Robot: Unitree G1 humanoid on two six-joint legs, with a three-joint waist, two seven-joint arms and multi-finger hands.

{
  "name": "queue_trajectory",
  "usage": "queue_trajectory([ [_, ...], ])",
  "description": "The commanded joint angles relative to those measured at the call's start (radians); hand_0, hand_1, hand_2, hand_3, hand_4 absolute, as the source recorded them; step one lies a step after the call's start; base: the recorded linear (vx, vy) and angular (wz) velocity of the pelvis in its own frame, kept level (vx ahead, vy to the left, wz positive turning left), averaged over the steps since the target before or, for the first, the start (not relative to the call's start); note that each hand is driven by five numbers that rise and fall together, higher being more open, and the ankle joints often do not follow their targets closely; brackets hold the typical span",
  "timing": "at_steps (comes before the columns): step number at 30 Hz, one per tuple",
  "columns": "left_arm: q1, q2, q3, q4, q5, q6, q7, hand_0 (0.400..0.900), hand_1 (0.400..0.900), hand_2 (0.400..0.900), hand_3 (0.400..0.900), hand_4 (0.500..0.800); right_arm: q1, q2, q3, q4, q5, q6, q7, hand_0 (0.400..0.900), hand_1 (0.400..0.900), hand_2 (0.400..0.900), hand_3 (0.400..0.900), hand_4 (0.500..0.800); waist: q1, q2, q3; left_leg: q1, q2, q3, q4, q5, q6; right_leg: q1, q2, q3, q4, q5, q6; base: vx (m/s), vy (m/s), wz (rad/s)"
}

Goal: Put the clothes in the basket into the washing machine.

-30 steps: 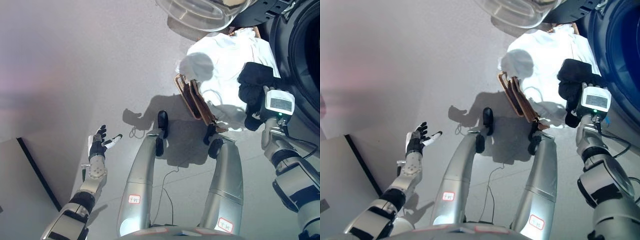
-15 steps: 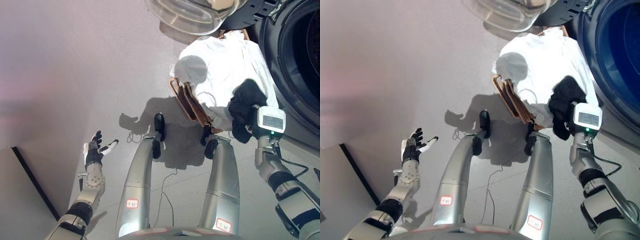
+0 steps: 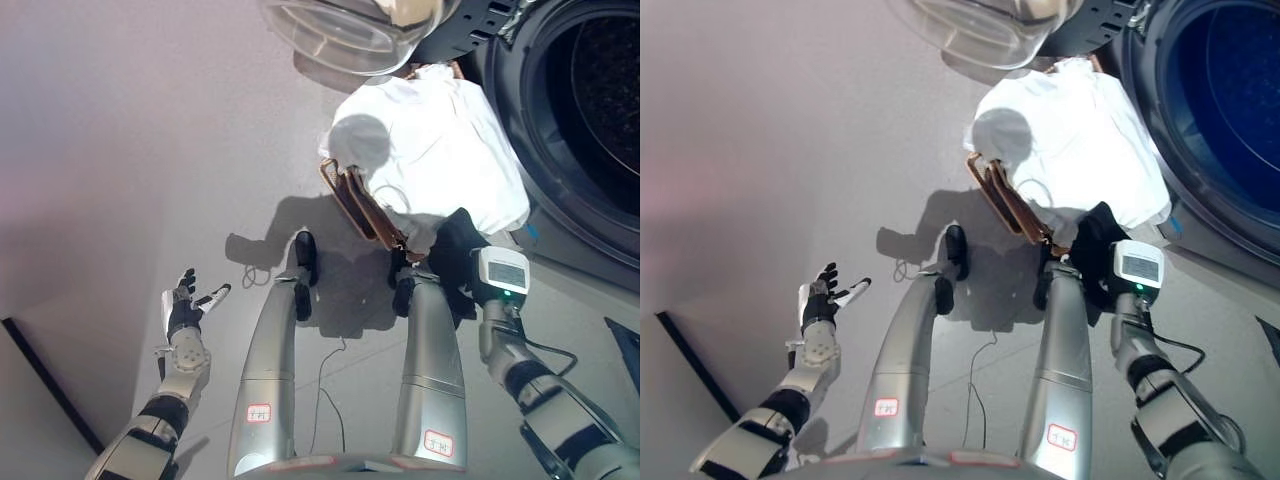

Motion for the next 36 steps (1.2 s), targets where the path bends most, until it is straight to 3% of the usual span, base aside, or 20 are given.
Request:
queue_trajectory([
  [1,0.062,0.028,0.057,0.050,0.006,-0.010,0.045,0.900,0.900,0.900,0.900,0.800,0.080,-0.028,0.020,-0.019,0.051,-0.007,-0.078,0.400,0.400,0.400,0.400,0.500,-0.006,0.025,-0.026,0.053,0.006,-0.034,-0.224,0.121,-0.048,0.113,0.008,-0.003,-0.051,-0.007,0.032,0.02,-0.006,-0.10],
  [8,0.059,0.034,0.060,0.043,0.012,-0.001,0.045,0.900,0.900,0.900,0.900,0.800,0.125,0.018,-0.059,-0.115,0.216,-0.097,-0.037,0.400,0.400,0.400,0.400,0.500,-0.022,0.017,-0.006,0.171,0.027,-0.023,-0.319,0.149,-0.048,0.233,0.032,-0.016,-0.170,0.036,0.040,0.02,-0.009,-0.14],
  [9,0.067,0.036,0.072,0.043,0.005,0.000,0.037,0.900,0.900,0.900,0.900,0.800,0.157,0.036,-0.113,-0.187,0.315,-0.153,-0.013,0.400,0.400,0.400,0.400,0.500,-0.030,0.016,-0.003,0.213,0.035,-0.023,-0.366,0.170,-0.051,0.277,0.047,-0.016,-0.231,0.058,0.044,0.04,-0.022,-0.15],
  [13,0.067,0.042,0.095,0.056,-0.006,0.014,0.005,0.900,0.900,0.900,0.900,0.800,0.187,0.064,-0.244,-0.305,0.597,-0.274,0.072,0.400,0.400,0.400,0.400,0.500,-0.041,0.020,0.000,0.298,0.042,-0.020,-0.448,0.202,-0.057,0.358,0.068,-0.024,-0.325,0.084,0.047,0.02,-0.014,-0.14],
  [14,0.061,0.044,0.102,0.063,-0.012,0.014,-0.004,0.900,0.900,0.900,0.900,0.800,0.182,0.065,-0.271,-0.321,0.648,-0.290,0.089,0.400,0.400,0.400,0.400,0.500,-0.039,0.026,0.004,0.307,0.047,-0.017,-0.471,0.236,-0.049,0.368,0.075,-0.033,-0.359,0.122,0.039,-0.03,0.009,-0.14],
  [20,0.045,0.059,0.145,0.100,-0.034,0.035,-0.065,0.900,0.900,0.900,0.900,0.800,0.145,0.098,-0.434,-0.343,1.035,-0.415,0.244,0.400,0.400,0.400,0.400,0.500,-0.045,0.046,-0.006,0.413,0.041,-0.005,-0.537,0.253,-0.060,0.467,0.087,-0.023,-0.437,0.136,0.040,0.07,0.000,-0.03],
  [21,-0.075,0.120,0.064,0.196,-0.027,0.059,-0.086,0.900,0.900,0.900,0.900,0.800,-0.528,-0.071,-0.368,-0.014,1.134,-0.312,0.191,0.400,0.400,0.400,0.400,0.500,0.030,0.058,-0.071,0.431,0.029,-0.022,-0.540,0.243,-0.070,0.502,0.073,-0.038,-0.448,0.117,0.039,0.14,-0.037,0.27],
  [22,-0.165,0.155,0.069,0.207,-0.052,0.074,-0.092,0.900,0.900,0.900,0.900,0.800,-0.500,-0.081,-0.321,-0.096,1.247,-0.368,0.219,0.400,0.400,0.400,0.400,0.500,0.017,0.062,-0.056,0.437,0.034,-0.016,-0.544,0.251,-0.072,0.493,0.083,-0.034,-0.437,0.125,0.037,0.15,-0.027,0.32],
  [23,-0.224,0.117,0.017,0.208,-0.053,0.083,-0.060,0.900,0.900,0.900,0.900,0.800,-0.550,-0.030,-0.321,-0.026,1.282,-0.382,0.197,0.400,0.400,0.400,0.400,0.500,0.019,0.068,-0.068,0.459,0.032,-0.007,-0.558,0.250,-0.073,0.500,0.073,-0.031,-0.439,0.128,0.037,0.06,0.024,0.01],
  [25,-0.215,0.108,0.007,0.231,-0.020,0.090,-0.070,0.900,0.900,0.900,0.900,0.800,-0.664,-0.016,-0.385,0.104,1.354,-0.351,0.218,0.400,0.400,0.400,0.400,0.500,0.045,0.088,-0.083,0.484,0.026,-0.004,-0.571,0.250,-0.074,0.520,0.073,-0.019,-0.446,0.125,0.039,0.08,0.055,-0.03],
  [31,-0.063,0.076,0.032,0.145,-0.017,0.068,-0.088,0.900,0.900,0.900,0.900,0.800,-0.681,-0.044,-0.453,0.062,1.467,-0.381,0.241,0.400,0.400,0.400,0.400,0.500,0.093,0.143,-0.088,0.540,0.018,-0.001,-0.601,0.259,-0.075,0.579,0.063,-0.015,-0.465,0.110,0.046,0.04,0.033,-0.02],
  [36,0.065,0.073,0.032,0.093,-0.010,0.052,-0.130,0.900,0.900,0.900,0.900,0.800,-0.724,-0.125,-0.479,0.111,1.521,-0.387,0.280,0.400,0.400,0.400,0.400,0.500,0.138,0.185,-0.107,0.563,0.012,-0.022,-0.609,0.265,-0.075,0.609,0.052,-0.028,-0.450,0.083,0.048,0.04,-0.012,0.15],
])
